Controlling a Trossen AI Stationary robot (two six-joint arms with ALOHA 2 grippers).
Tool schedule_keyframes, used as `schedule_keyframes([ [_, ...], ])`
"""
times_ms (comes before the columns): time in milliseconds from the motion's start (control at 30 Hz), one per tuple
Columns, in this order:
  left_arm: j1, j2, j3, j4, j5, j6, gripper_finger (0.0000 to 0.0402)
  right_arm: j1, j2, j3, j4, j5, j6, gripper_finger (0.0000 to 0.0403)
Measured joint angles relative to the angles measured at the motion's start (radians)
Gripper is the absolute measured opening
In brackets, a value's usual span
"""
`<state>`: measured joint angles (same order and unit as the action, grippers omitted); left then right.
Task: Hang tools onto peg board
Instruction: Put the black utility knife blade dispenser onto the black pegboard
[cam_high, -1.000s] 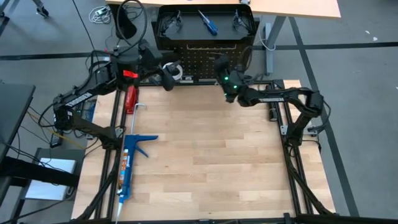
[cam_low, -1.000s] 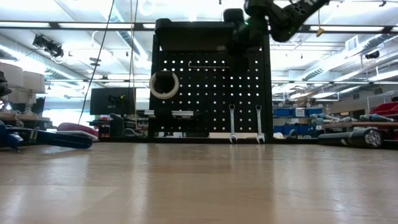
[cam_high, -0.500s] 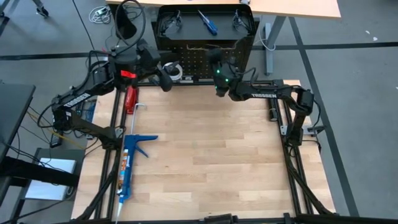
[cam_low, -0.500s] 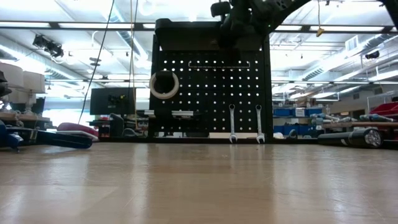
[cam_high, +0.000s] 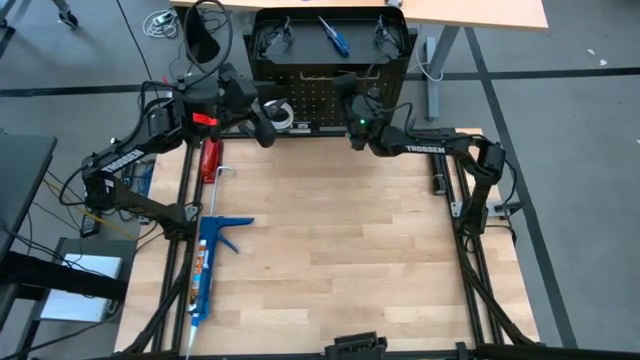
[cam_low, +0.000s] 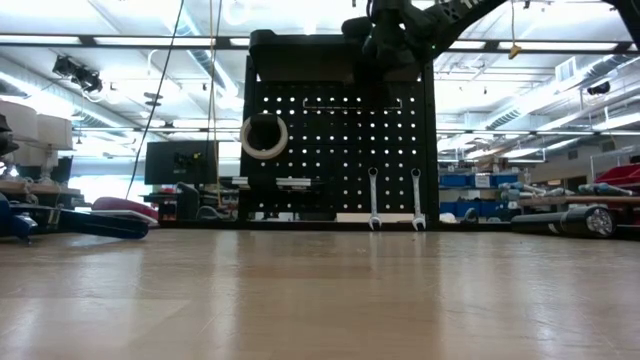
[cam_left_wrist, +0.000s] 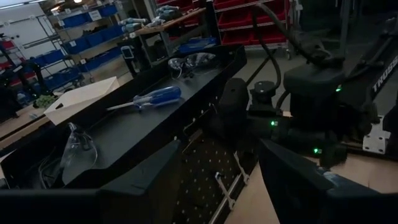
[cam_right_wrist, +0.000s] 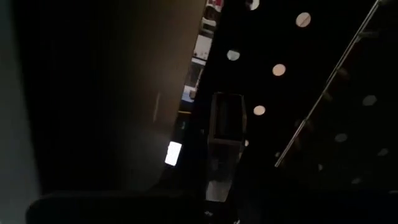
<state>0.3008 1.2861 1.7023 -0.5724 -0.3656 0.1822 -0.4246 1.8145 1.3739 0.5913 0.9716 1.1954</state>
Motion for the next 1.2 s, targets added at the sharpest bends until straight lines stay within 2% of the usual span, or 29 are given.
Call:
schedule_keyframes([
  [367, 0.000, 0.000, 0.000, -0.004, -0.012, 0.000, 0.0219, -0.018, 0.000, -0.050, -0.021, -0.063, 0.067, 0.0061],
  [633, 0.000, 0.000, 0.000, -0.004, -0.023, 0.000, 0.0219, -0.036, 0.000, -0.102, 0.115, -0.067, 0.060, 0.0063],
  [1200, 0.000, 0.000, 0.000, -0.003, -0.023, 0.000, 0.0219, -0.068, 0.000, -0.104, 0.117, -0.109, 0.008, 0.0085],
])
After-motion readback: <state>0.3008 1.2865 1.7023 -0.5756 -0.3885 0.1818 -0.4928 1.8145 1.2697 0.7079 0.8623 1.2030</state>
